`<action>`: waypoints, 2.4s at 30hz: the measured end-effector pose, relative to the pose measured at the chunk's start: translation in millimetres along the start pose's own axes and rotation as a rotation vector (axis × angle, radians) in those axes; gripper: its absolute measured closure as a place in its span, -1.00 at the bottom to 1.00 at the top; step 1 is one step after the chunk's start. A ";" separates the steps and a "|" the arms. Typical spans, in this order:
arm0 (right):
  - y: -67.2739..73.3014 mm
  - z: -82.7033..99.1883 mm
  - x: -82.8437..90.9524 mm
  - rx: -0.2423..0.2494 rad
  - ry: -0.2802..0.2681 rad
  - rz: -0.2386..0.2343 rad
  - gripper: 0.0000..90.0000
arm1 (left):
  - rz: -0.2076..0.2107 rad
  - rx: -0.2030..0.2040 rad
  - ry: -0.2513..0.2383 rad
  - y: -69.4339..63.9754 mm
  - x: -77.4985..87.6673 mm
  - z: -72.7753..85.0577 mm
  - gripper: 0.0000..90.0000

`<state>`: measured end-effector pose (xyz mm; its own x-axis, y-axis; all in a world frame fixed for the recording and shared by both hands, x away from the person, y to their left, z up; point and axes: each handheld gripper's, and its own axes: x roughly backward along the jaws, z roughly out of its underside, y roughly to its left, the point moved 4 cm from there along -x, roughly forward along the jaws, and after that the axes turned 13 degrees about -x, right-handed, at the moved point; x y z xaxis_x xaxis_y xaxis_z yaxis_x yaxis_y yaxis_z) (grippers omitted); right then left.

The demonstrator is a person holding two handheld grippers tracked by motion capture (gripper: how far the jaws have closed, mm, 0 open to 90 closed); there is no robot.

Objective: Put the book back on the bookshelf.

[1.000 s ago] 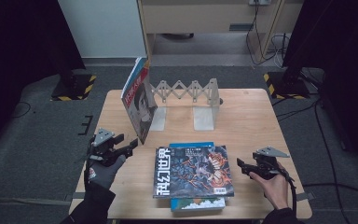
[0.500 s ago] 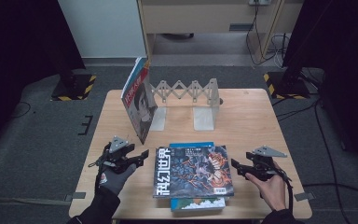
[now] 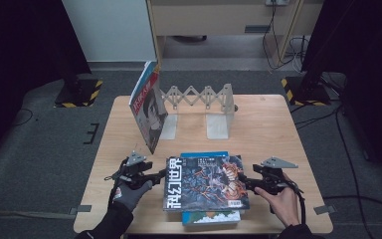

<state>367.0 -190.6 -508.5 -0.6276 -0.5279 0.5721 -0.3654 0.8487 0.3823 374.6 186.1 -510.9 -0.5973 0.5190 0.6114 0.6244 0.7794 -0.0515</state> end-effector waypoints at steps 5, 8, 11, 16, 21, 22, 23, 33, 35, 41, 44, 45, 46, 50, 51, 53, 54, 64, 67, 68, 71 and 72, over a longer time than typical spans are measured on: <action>3.6 3.3 -4.1 -0.001 0.018 -0.008 -0.44 | 0.023 -0.015 0.001 -3.5 -2.9 0.5 -0.36; 6.6 5.4 -6.2 -0.006 0.030 -0.013 -0.44 | 0.039 -0.016 0.010 -5.1 -5.0 2.3 -0.37; 9.8 8.0 -9.1 -0.009 0.048 -0.019 -0.45 | 0.059 0.000 0.019 -7.1 -8.6 4.2 -0.37; 11.1 11.7 -13.9 -0.009 0.071 -0.020 -0.46 | 0.090 0.016 0.029 -8.9 -13.3 6.3 -0.40; 11.5 14.2 -16.5 -0.021 0.085 -0.023 -0.47 | 0.123 0.037 0.031 -10.9 -16.0 7.9 -0.43; 11.7 14.3 -16.6 -0.023 0.086 -0.024 -0.47 | 0.130 0.044 0.030 -11.6 -16.4 8.2 -0.44; 11.8 14.3 -16.8 -0.024 0.085 -0.026 -0.47 | 0.138 0.049 0.033 -12.4 -16.4 8.7 -0.44; 11.0 18.5 -15.5 -0.050 0.082 -0.044 -0.47 | 0.180 0.061 0.038 -37.7 -12.0 15.5 -0.48; 10.9 19.5 -15.2 -0.055 0.077 -0.048 -0.47 | 0.184 0.064 0.040 -42.6 -11.6 16.9 -0.52; 10.1 20.8 -15.8 -0.076 0.080 -0.059 -0.48 | 0.202 0.106 0.040 -43.5 -12.8 19.4 -0.55; 11.8 21.7 -18.2 -0.086 0.078 -0.069 -0.48 | 0.234 0.137 0.042 -42.9 -15.6 20.5 -0.57; 12.7 21.7 -18.5 -0.091 0.081 -0.070 -0.48 | 0.248 0.138 0.045 -42.9 -16.7 20.3 -0.57; 13.5 21.5 -18.8 -0.090 0.083 -0.068 -0.49 | 0.256 0.136 0.043 -43.5 -17.6 19.7 -0.54; 13.2 21.9 -19.0 -0.091 0.080 -0.068 -0.49 | 0.261 0.117 0.045 -44.5 -18.5 17.8 -0.53; 13.3 22.0 -19.1 -0.092 0.079 -0.068 -0.49 | 0.259 0.119 0.043 -44.3 -18.2 17.8 -0.53; 13.8 21.9 -19.1 -0.096 0.081 -0.066 -0.49 | 0.253 0.117 0.042 -43.7 -17.0 17.0 -0.48; 14.1 21.8 -19.0 -0.094 0.082 -0.063 -0.49 | 0.249 0.119 0.037 -43.2 -16.3 16.5 -0.45; 15.5 20.8 -19.2 -0.095 0.089 -0.046 -0.49 | 0.238 0.109 0.020 -35.4 -6.9 7.1 0.30; 15.8 20.6 -19.3 -0.097 0.091 -0.043 -0.49 | 0.237 0.105 0.016 -34.6 -6.5 4.3 0.43; 15.8 20.6 -19.3 -0.098 0.092 -0.041 -0.49 | 0.238 0.101 0.012 -33.8 -6.7 3.1 0.48; 16.1 20.1 -19.5 -0.106 0.097 -0.040 -0.49 | 0.236 0.093 0.010 -29.6 -8.7 -1.2 0.55; 16.1 19.8 -19.9 -0.104 0.096 -0.039 -0.49 | 0.230 0.084 0.009 -27.4 -9.9 -2.7 0.56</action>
<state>360.0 -165.8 -528.1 -0.5438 -0.5650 0.6205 -0.3115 0.8224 0.4760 364.8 158.7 -513.5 -0.4399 0.6834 0.5826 0.6989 0.6679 -0.2557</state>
